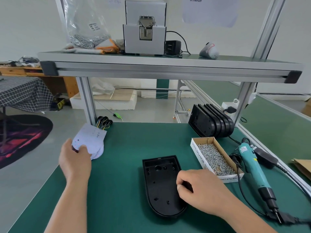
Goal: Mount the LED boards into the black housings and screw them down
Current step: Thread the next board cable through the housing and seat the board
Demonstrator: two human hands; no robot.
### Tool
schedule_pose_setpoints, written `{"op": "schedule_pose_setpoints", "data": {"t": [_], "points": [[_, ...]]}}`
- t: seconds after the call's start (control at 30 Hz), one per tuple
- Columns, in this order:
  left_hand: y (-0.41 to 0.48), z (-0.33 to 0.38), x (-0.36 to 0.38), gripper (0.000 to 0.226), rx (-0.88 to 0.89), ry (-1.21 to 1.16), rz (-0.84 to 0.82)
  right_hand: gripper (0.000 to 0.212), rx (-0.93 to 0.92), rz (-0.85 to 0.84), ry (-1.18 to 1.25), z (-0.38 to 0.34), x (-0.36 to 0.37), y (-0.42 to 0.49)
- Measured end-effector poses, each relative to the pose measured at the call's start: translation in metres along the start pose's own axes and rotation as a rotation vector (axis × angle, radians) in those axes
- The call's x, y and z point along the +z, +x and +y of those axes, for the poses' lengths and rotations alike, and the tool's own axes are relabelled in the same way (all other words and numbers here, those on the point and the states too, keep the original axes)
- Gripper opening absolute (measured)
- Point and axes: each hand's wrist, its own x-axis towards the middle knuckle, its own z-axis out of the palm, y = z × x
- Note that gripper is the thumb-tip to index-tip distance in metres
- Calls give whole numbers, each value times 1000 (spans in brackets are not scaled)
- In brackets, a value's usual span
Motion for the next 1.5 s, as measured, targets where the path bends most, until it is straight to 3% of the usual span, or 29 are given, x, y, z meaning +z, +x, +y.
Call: {"op": "schedule_pose_setpoints", "data": {"t": [0.13, 0.27, 0.47, 0.67, 0.8, 0.93, 1.07, 1.23, 1.5], "points": [[-1, 4, 3, 22, -196, -553, -153, 22, -46, -74, 68, -2, -1, 0], [-2, 5, 5, 39, -289, -791, -311, 25, -71, -120, 102, -2, 0, 0], [-14, 10, 2, 48, -171, -817, -755, 32, 0, -110, 279, 6, 2, 3], [-36, 24, 4, 57, -212, -722, -1002, 12, 91, 233, 462, 10, 4, 12], [-43, 28, 4, 59, -226, -643, -1163, 37, 114, 438, 585, 10, 2, 32], [-48, 31, 4, 58, -229, -582, -1305, 66, 55, 394, 544, 19, -1, 52], [-49, 32, 4, 60, -235, -580, -1344, 69, -62, 224, 588, 28, 6, 59], [-53, 36, 8, 59, -254, -653, -1297, 27, 9, 199, 597, 29, 8, 57], [-73, 51, 20, 56, -233, -559, -1243, 30, -16, 266, 1120, -2, 1, 61]]}}
